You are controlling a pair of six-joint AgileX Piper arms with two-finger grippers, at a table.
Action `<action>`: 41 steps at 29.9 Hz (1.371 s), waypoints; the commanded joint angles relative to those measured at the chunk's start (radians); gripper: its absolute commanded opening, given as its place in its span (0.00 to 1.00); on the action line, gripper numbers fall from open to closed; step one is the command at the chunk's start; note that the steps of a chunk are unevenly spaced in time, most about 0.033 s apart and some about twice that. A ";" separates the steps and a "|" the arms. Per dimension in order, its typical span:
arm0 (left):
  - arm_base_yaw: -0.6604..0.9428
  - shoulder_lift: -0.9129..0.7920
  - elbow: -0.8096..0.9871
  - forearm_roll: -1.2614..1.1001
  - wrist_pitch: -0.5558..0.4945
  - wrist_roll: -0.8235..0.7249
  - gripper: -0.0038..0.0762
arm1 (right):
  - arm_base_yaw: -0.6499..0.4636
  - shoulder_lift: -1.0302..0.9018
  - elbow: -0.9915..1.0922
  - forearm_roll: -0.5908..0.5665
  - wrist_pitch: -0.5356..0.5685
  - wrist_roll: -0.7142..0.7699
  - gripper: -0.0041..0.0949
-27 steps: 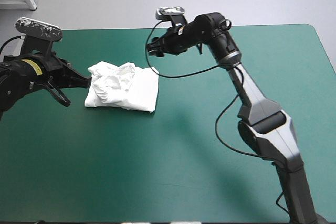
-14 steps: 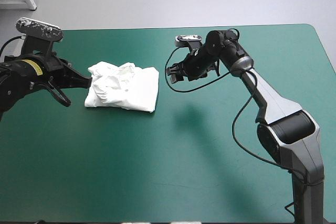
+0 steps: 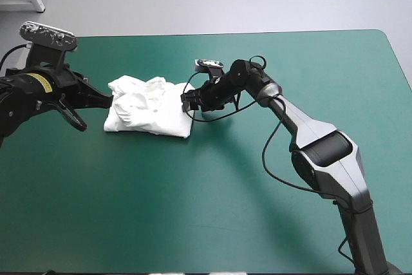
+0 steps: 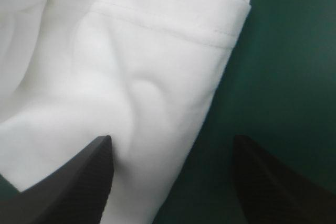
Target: Fold the cloth
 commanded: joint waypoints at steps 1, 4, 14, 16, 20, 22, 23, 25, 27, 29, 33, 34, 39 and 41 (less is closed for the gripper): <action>0.000 -0.021 -0.028 0.005 0.039 0.012 0.07 | 0.008 -0.041 -0.025 0.083 -0.048 -0.041 0.65; 0.000 -0.021 -0.028 0.005 0.039 0.024 0.07 | 0.023 -0.026 -0.025 0.112 -0.058 -0.058 0.60; 0.000 -0.021 -0.028 0.005 0.039 0.026 0.07 | 0.037 -0.032 -0.064 0.105 -0.030 -0.111 0.03; 0.000 -0.021 -0.028 0.005 0.039 0.026 0.07 | 0.037 -0.036 -0.100 0.067 -0.004 -0.101 0.02; 0.000 -0.021 -0.028 0.005 0.039 0.026 0.07 | 0.037 -0.036 -0.203 -0.134 0.082 -0.006 0.02; 0.000 -0.021 -0.028 0.005 0.039 0.026 0.07 | 0.032 -0.036 -0.262 -0.279 0.152 0.044 0.02; 0.000 -0.021 -0.028 0.005 0.039 0.029 0.07 | 0.027 -0.036 -0.288 -0.346 0.192 0.063 0.02; 0.000 -0.021 -0.028 0.005 0.039 0.031 0.07 | 0.007 -0.036 -0.331 -0.455 0.272 0.086 0.02; 0.000 -0.021 -0.028 0.009 0.039 0.034 0.07 | -0.019 -0.046 -0.342 -0.533 0.279 0.091 0.02; 0.000 -0.021 -0.028 0.005 0.039 0.051 0.07 | -0.049 -0.062 -0.342 -0.580 0.279 0.093 0.02; 0.000 -0.021 -0.028 -0.010 0.039 0.074 0.07 | -0.145 -0.076 -0.342 -0.626 0.279 0.095 0.02; 0.000 -0.021 -0.028 -0.010 0.039 0.074 0.07 | -0.175 -0.076 -0.342 -0.621 0.279 0.104 0.02; 0.000 -0.021 -0.028 -0.010 0.039 0.076 0.07 | -0.331 -0.076 -0.340 -0.592 0.279 0.089 0.02; 0.000 -0.021 -0.028 -0.010 0.039 0.083 0.07 | -0.403 -0.076 -0.340 -0.592 0.279 0.072 0.02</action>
